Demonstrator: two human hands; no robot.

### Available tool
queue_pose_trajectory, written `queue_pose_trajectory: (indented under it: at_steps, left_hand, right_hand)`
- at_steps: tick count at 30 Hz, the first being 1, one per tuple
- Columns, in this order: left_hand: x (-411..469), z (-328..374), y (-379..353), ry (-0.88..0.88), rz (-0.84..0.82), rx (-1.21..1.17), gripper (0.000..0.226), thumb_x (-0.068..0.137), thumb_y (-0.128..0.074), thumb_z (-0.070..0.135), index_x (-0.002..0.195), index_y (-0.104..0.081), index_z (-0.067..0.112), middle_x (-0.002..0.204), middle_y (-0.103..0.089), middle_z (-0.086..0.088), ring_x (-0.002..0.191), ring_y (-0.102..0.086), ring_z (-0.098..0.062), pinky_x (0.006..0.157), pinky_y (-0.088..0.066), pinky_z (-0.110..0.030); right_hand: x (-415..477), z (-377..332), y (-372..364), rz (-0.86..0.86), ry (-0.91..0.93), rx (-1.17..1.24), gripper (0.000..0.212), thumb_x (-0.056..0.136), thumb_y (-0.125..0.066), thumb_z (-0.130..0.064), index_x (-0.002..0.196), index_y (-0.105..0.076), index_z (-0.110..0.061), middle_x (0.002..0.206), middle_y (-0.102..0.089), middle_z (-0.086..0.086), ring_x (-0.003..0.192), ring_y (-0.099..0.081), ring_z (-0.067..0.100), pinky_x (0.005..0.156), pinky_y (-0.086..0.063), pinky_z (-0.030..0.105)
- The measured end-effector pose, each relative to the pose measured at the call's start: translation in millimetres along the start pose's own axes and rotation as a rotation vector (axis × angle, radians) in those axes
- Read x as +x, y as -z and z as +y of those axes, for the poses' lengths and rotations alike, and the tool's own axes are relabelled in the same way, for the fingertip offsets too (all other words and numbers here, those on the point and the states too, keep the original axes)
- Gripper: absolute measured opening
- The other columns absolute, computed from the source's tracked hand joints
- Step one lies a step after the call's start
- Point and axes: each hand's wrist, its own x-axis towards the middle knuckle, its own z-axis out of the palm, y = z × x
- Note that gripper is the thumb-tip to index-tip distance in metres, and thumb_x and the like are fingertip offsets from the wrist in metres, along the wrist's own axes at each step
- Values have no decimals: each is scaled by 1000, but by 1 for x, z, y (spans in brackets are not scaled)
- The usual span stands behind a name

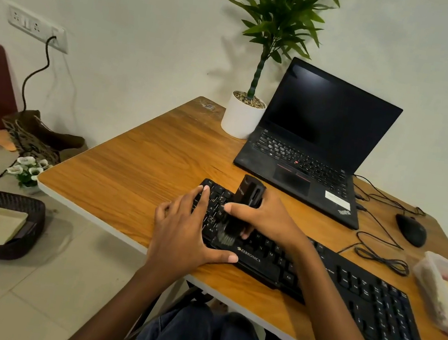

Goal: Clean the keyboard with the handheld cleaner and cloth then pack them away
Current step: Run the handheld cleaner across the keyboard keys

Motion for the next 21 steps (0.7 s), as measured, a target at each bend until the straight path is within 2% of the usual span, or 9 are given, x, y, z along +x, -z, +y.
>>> queue_pose_trajectory:
  at_steps: [3,4,7,8,12,16,20,21]
  left_hand:
    - [0,0,0,5,-8,6,131,49,-14,100,145,-30,13,145,-40,-8,129,-42,-27,101,-30,-48]
    - [0,0,0,3,-4,6,131,49,-13,100,145,-30,13,145,-39,-7,129,-41,-27,101,-30,-48]
    - [0,-1,1,-3,-10,0,137,42,-7,101,149,-19,17,152,-27,-4,136,-30,-23,106,-21,-45]
    - [0,-1,2,-3,-15,-3,138,41,-6,102,149,-17,17,152,-25,-3,136,-28,-22,107,-20,-45]
    - [1,-1,1,6,-13,-5,136,43,-10,102,148,-21,16,151,-30,-5,135,-32,-24,105,-23,-46]
    - [0,-2,1,-2,-16,-8,138,39,-7,101,150,-11,19,154,-20,-1,138,-23,-20,109,-16,-43]
    - [1,-4,1,6,-34,-23,137,40,-8,102,150,-11,20,154,-19,-1,139,-23,-20,109,-16,-44]
    - [1,-4,1,6,-50,-35,138,38,-10,102,150,-7,21,155,-16,0,139,-20,-19,109,-15,-43]
  right_hand:
    - [4,-2,1,150,19,-105,26,76,-74,-27,88,-54,-15,78,-65,1,62,-65,15,52,-54,29]
    - [4,-2,1,142,33,-90,25,76,-74,-26,88,-55,-14,78,-64,-1,62,-64,13,52,-54,28]
    - [-1,-2,5,-81,15,45,19,79,-72,-19,85,-56,-9,75,-68,6,53,-62,15,46,-50,24]
    - [-1,0,6,-100,10,43,18,79,-71,-18,83,-55,-10,75,-68,7,51,-62,16,45,-49,24]
    - [1,4,3,116,43,-23,27,77,-74,-24,90,-55,-9,80,-67,4,59,-65,9,49,-51,21]
    - [-3,1,7,-84,12,69,17,80,-70,-18,82,-57,-8,67,-69,4,48,-60,14,45,-49,21]
    - [3,5,4,126,-34,34,30,77,-73,-29,89,-58,-7,68,-68,3,45,-58,10,43,-47,21]
    - [3,6,4,133,-45,49,30,76,-74,-29,90,-58,-8,69,-69,4,44,-57,10,42,-47,20]
